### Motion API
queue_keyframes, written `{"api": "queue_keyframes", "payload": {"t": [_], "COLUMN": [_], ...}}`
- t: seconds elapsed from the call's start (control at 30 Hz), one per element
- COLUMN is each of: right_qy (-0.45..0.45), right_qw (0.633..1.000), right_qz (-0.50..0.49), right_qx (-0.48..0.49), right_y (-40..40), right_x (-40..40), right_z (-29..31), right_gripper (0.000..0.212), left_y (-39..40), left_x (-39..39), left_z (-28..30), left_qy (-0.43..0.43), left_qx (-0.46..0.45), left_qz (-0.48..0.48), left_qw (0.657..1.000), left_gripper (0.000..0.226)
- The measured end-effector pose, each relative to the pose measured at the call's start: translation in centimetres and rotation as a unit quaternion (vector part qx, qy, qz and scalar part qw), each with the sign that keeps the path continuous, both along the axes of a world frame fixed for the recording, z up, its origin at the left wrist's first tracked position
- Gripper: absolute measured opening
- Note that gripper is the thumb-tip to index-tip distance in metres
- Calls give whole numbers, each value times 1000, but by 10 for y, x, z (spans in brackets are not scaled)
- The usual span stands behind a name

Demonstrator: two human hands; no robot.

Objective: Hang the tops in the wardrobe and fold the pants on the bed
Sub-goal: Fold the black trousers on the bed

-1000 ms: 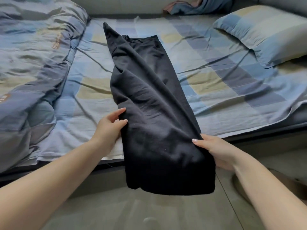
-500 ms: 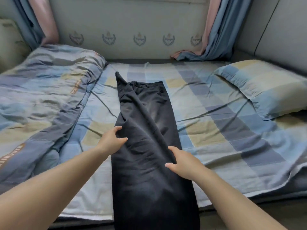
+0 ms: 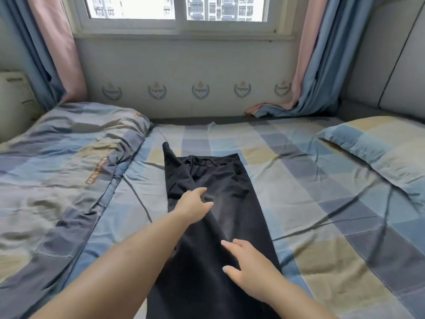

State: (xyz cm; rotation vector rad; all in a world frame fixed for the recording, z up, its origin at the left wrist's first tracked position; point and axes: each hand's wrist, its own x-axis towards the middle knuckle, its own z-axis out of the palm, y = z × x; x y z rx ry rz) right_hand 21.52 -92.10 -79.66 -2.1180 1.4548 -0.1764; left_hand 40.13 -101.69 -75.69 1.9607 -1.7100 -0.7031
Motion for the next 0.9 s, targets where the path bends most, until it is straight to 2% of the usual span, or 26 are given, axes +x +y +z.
{"api": "queue_keyframes", "payload": {"t": [0.13, 0.33, 0.43, 0.53, 0.63, 0.7, 0.8, 0.9], "right_qy": [-19, -23, -49, -82, -167, -238, -292, -303], "right_qw": [999, 994, 992, 993, 981, 961, 936, 925], "right_qz": [30, 70, 75, 31, -62, -122, -196, -226], "right_qx": [-30, -79, -85, -85, -77, -63, -23, 26], "right_y": [-37, -67, -77, -82, -86, -85, -78, -68], "right_x": [28, 55, 60, 50, 21, -5, -39, -64], "right_z": [-15, -32, -34, -29, -16, -13, -23, -43], "right_gripper": [57, 59, 56, 56, 52, 51, 50, 48], "left_y": [-82, -139, -152, -153, -171, -185, -197, -198], "left_x": [15, 40, 56, 52, 12, -31, -87, -121], "left_z": [-19, -37, -39, -25, 4, 18, 9, -28], "left_qy": [-36, -117, -141, -121, -86, -79, -70, -62], "left_qx": [48, 111, 73, -35, -134, -150, -114, -37], "left_qz": [39, 130, 152, 157, 101, 26, -64, -108], "left_qw": [997, 978, 976, 980, 982, 985, 989, 991], "left_gripper": [67, 60, 39, 28, 30, 33, 35, 57]}}
